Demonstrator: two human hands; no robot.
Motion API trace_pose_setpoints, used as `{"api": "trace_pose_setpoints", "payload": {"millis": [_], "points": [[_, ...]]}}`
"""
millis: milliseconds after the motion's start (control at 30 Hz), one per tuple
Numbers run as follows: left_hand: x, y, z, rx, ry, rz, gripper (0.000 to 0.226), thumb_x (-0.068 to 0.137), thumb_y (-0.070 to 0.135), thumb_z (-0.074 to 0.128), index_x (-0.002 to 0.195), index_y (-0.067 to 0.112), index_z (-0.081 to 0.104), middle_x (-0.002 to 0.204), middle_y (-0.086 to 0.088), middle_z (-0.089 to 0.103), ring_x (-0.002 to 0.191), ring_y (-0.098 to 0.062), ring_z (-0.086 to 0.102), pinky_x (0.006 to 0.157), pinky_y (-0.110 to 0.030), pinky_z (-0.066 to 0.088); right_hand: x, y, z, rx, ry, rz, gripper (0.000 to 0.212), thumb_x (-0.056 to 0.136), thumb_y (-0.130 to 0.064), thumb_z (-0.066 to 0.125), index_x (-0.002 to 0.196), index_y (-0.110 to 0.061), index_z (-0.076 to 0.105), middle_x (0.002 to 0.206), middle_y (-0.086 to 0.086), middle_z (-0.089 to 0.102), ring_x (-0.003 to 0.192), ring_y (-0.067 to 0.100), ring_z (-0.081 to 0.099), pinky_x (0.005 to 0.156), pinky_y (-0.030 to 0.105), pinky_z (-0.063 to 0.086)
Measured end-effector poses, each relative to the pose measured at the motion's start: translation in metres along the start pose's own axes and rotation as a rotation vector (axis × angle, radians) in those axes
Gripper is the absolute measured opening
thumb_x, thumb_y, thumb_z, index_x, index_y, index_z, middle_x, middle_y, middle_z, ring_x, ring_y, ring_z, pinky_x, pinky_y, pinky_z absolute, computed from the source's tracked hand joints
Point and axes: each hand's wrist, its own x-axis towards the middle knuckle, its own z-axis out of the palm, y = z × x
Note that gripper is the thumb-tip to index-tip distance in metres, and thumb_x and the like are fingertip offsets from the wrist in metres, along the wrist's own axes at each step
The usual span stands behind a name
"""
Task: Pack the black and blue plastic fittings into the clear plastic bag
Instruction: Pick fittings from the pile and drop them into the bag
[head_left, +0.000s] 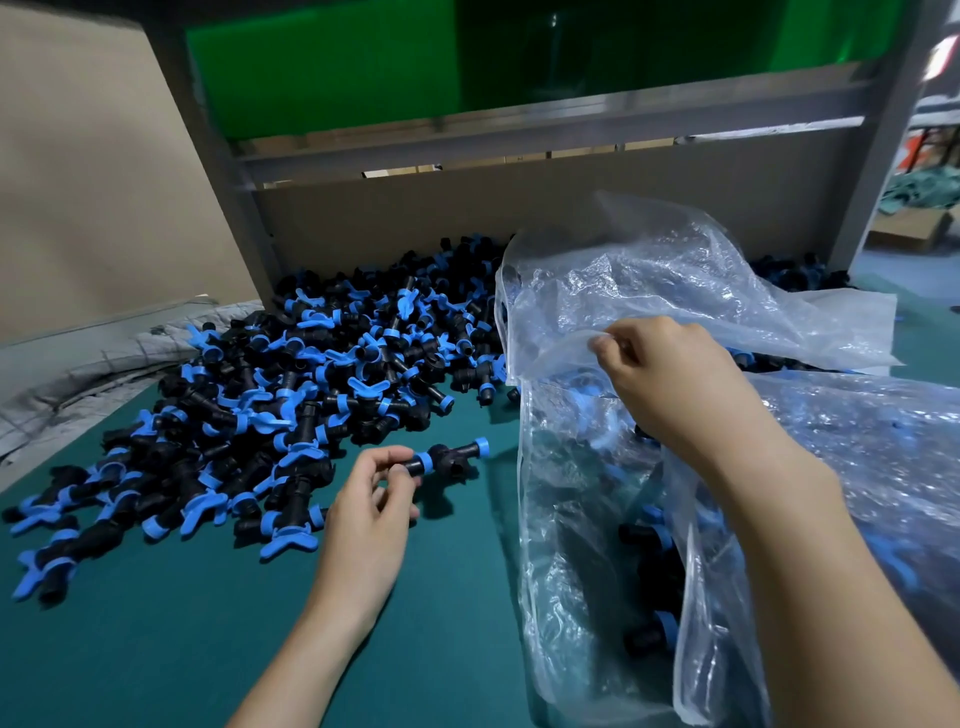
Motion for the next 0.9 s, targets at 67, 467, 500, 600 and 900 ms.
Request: {"api": "trace_pose_setpoints", "payload": {"millis": [67, 467, 500, 600, 900], "points": [[-0.002, 0.001, 0.000, 0.007, -0.004, 0.037, 0.019, 0.099, 0.027, 0.052, 0.097, 0.044, 0.059, 0.085, 0.017, 0.067, 0.074, -0.013, 0.066, 0.078, -0.047, 0.054, 0.000, -0.001, 0.000, -0.002, 0.001, 0.002, 0.038, 0.102, -0.029, 0.041, 0.071, -0.008, 0.046, 0.066, 0.014, 0.054, 0.069, 0.036, 0.053, 0.056, 0.039, 0.038], [-0.002, -0.004, -0.001, 0.073, 0.034, 0.083, 0.022, 0.096, 0.025, 0.059, 0.103, 0.046, 0.061, 0.094, 0.021, 0.068, 0.075, -0.017, 0.061, 0.069, -0.036, 0.052, 0.002, 0.001, 0.002, -0.033, -0.004, 0.015, 0.038, 0.103, -0.031, 0.039, 0.075, -0.008, 0.050, 0.069, 0.012, 0.057, 0.068, 0.035, 0.056, 0.058, 0.038, 0.043], [-0.002, -0.004, -0.001, 0.078, 0.037, 0.082, 0.021, 0.096, 0.026, 0.059, 0.104, 0.045, 0.061, 0.094, 0.021, 0.068, 0.076, -0.018, 0.061, 0.069, -0.038, 0.053, 0.001, 0.000, 0.002, -0.035, -0.003, 0.015, 0.038, 0.103, -0.031, 0.038, 0.076, -0.008, 0.051, 0.070, 0.012, 0.057, 0.069, 0.035, 0.056, 0.058, 0.038, 0.043], [-0.003, -0.003, -0.001, 0.082, 0.048, 0.087, 0.012, 0.095, 0.035, 0.059, 0.102, 0.045, 0.060, 0.092, 0.019, 0.067, 0.075, -0.016, 0.061, 0.070, -0.040, 0.053, 0.001, 0.000, 0.001, -0.037, -0.009, 0.020, 0.037, 0.103, -0.030, 0.038, 0.077, -0.008, 0.051, 0.071, 0.012, 0.057, 0.071, 0.036, 0.056, 0.061, 0.039, 0.046], [-0.020, 0.030, -0.002, -0.141, 0.134, 0.196, 0.013, 0.088, 0.043, 0.056, 0.096, 0.037, 0.065, 0.088, 0.017, 0.069, 0.069, -0.003, 0.058, 0.060, -0.012, 0.046, 0.000, -0.002, -0.001, -0.023, -0.014, 0.032, 0.037, 0.103, -0.030, 0.037, 0.074, -0.010, 0.047, 0.072, 0.012, 0.055, 0.071, 0.036, 0.054, 0.059, 0.039, 0.042]]}}
